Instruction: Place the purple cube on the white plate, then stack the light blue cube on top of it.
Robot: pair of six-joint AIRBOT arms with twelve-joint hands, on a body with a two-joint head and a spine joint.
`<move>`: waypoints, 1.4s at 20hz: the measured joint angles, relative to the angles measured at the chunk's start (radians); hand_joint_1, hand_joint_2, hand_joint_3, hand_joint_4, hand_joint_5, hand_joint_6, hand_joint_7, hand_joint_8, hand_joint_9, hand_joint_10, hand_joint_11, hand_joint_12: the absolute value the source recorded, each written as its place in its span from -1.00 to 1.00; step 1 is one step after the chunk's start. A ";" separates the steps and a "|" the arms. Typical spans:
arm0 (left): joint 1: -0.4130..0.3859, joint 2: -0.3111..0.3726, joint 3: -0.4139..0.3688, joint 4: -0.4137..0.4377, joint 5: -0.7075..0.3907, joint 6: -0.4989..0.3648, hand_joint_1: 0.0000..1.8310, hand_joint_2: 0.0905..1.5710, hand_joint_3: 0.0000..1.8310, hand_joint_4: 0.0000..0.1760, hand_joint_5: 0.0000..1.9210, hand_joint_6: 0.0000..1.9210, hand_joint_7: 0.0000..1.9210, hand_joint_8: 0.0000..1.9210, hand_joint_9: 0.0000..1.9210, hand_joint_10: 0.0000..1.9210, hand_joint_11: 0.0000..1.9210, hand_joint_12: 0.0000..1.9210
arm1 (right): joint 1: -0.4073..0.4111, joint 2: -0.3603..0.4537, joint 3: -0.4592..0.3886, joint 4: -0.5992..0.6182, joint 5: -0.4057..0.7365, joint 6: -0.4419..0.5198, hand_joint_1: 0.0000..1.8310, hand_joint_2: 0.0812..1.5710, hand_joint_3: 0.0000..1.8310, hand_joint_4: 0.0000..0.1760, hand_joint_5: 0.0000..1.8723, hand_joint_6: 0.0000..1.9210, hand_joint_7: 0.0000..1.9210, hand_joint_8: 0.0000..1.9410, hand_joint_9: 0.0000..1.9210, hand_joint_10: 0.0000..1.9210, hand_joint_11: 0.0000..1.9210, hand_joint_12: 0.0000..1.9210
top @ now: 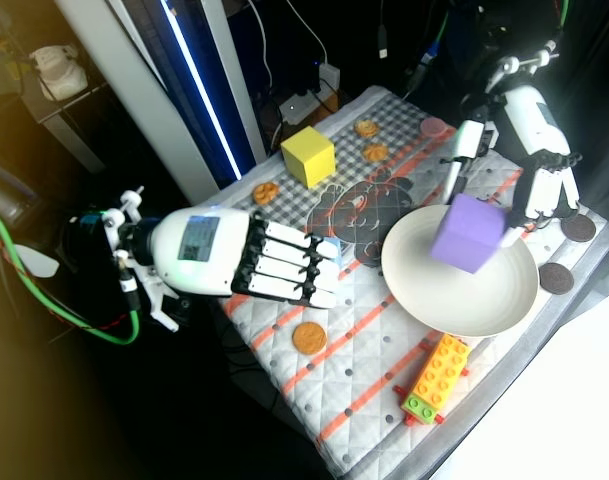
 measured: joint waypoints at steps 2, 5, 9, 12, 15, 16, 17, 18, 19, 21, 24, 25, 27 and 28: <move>0.002 -0.014 0.011 -0.005 0.016 0.000 -0.06 0.23 -1.00 -0.88 -0.09 -0.96 -0.33 0.14 -0.59 0.55 -0.89 0.86 | 0.000 -0.001 0.000 -0.001 0.000 0.000 -0.25 0.51 -1.00 -0.51 -0.47 -1.00 -0.54 -1.00 -0.62 -1.00 -0.62 -0.94; 0.003 -0.033 0.029 -0.014 0.023 0.000 -0.06 0.23 -1.00 -0.71 -0.15 -1.00 -0.44 0.13 -0.64 0.49 -0.86 0.80 | 0.000 -0.006 0.000 -0.001 0.000 0.000 -0.25 0.52 -1.00 -0.48 -0.47 -1.00 -0.57 -1.00 -0.65 -1.00 -0.65 -0.95; 0.014 -0.039 0.035 -0.017 0.024 0.000 -0.13 0.24 -1.00 -0.60 -0.23 -1.00 -0.47 0.03 -0.67 0.38 -0.93 0.73 | 0.000 -0.010 0.001 -0.002 0.001 0.008 -0.24 0.52 -1.00 -0.41 -0.47 -1.00 -0.58 -1.00 -0.68 -1.00 -0.69 -0.97; 0.016 -0.039 0.034 -0.017 0.024 0.000 -0.10 0.19 -1.00 -0.50 -0.44 -1.00 -0.48 -0.58 -0.70 -0.10 -1.00 0.57 | 0.000 -0.010 0.001 -0.001 0.001 0.021 -0.25 0.50 -1.00 -0.34 -0.46 -0.99 -0.56 -0.99 -0.67 -1.00 -0.69 -0.96; 0.016 -0.037 0.024 -0.013 0.015 0.000 -0.19 0.18 -1.00 0.14 -0.64 -1.00 -0.52 -0.96 -0.70 -0.55 -1.00 0.28 | 0.000 -0.010 0.001 0.000 0.001 0.023 -0.21 0.47 -1.00 -0.05 -0.42 -0.99 -0.57 -1.00 -0.67 -1.00 -0.67 -0.96; 0.016 -0.037 0.021 -0.002 0.013 0.000 -0.20 0.17 -1.00 0.41 -0.69 -1.00 -0.54 -0.99 -0.67 -0.71 -1.00 0.12 | 0.000 -0.010 0.001 0.000 0.001 0.023 -0.15 0.44 -1.00 0.10 -0.42 -0.99 -0.59 -1.00 -0.69 -1.00 -0.69 -0.96; 0.016 -0.036 0.015 0.002 0.011 -0.001 -0.23 0.17 -1.00 0.46 -0.73 -1.00 -0.58 -1.00 -0.67 -0.86 -1.00 -0.09 | 0.000 -0.011 0.001 -0.001 0.001 0.025 -0.09 0.40 -1.00 0.01 -0.41 -0.99 -0.59 -1.00 -0.68 -0.99 -0.68 -0.96; 0.016 -0.031 0.005 0.002 0.008 0.000 -0.22 0.15 -1.00 0.55 -0.75 -1.00 -0.59 -1.00 -0.64 -0.89 -1.00 0.02 | 0.000 -0.012 0.001 -0.001 0.001 0.027 -0.10 0.37 -1.00 0.20 -0.42 -1.00 -0.62 -1.00 -0.71 -1.00 -0.70 -0.97; 0.016 -0.024 -0.005 0.006 0.006 0.000 -0.22 0.15 -1.00 0.55 -0.75 -1.00 -0.59 -1.00 -0.64 -0.89 -1.00 0.02 | 0.000 -0.012 0.001 -0.002 0.001 0.029 -0.10 0.37 -1.00 0.20 -0.42 -1.00 -0.62 -1.00 -0.71 -1.00 -0.70 -0.97; 0.021 0.011 -0.051 0.013 -0.020 -0.001 -0.24 0.10 -1.00 0.82 -0.81 -1.00 -0.61 -0.99 -0.60 -0.92 -1.00 0.32 | 0.000 -0.012 0.008 -0.004 0.008 0.046 -0.12 0.33 -1.00 0.29 -0.56 -1.00 -0.73 -1.00 -0.84 -1.00 -0.85 -1.00; 0.057 0.085 -0.157 0.067 -0.090 0.000 -0.26 0.08 -1.00 0.99 -0.85 -1.00 -0.60 -1.00 -0.59 -0.94 -1.00 0.32 | 0.000 -0.018 0.022 0.000 0.013 0.051 -0.13 0.30 -1.00 0.50 -0.62 -1.00 -0.76 -1.00 -0.90 -1.00 -0.91 -1.00; 0.072 0.112 -0.198 0.093 -0.114 -0.001 -0.25 0.06 -1.00 1.00 -0.84 -1.00 -0.64 -1.00 -0.64 -0.96 -1.00 0.17 | 0.000 -0.026 0.030 0.003 0.014 0.056 -0.12 0.25 -1.00 0.82 -0.64 -1.00 -0.79 -1.00 -0.93 -1.00 -0.93 -1.00; 0.127 0.177 -0.296 0.135 -0.180 -0.003 -0.26 0.07 -1.00 0.83 -0.85 -1.00 -0.71 -0.99 -0.72 -0.97 -1.00 -0.09 | 0.000 -0.050 0.051 -0.003 0.015 0.098 -0.17 0.19 -1.00 0.87 -0.72 -1.00 -0.83 -1.00 -0.87 -0.98 -0.84 -0.96; 0.156 0.201 -0.330 0.148 -0.211 -0.003 -0.24 0.04 -1.00 0.76 -0.82 -1.00 -0.67 -0.99 -0.65 -0.95 -1.00 0.18 | 0.000 -0.058 0.058 -0.007 0.011 0.106 -0.30 0.19 -1.00 0.97 -0.77 -1.00 -0.82 -1.00 -0.83 -0.97 -0.80 -0.93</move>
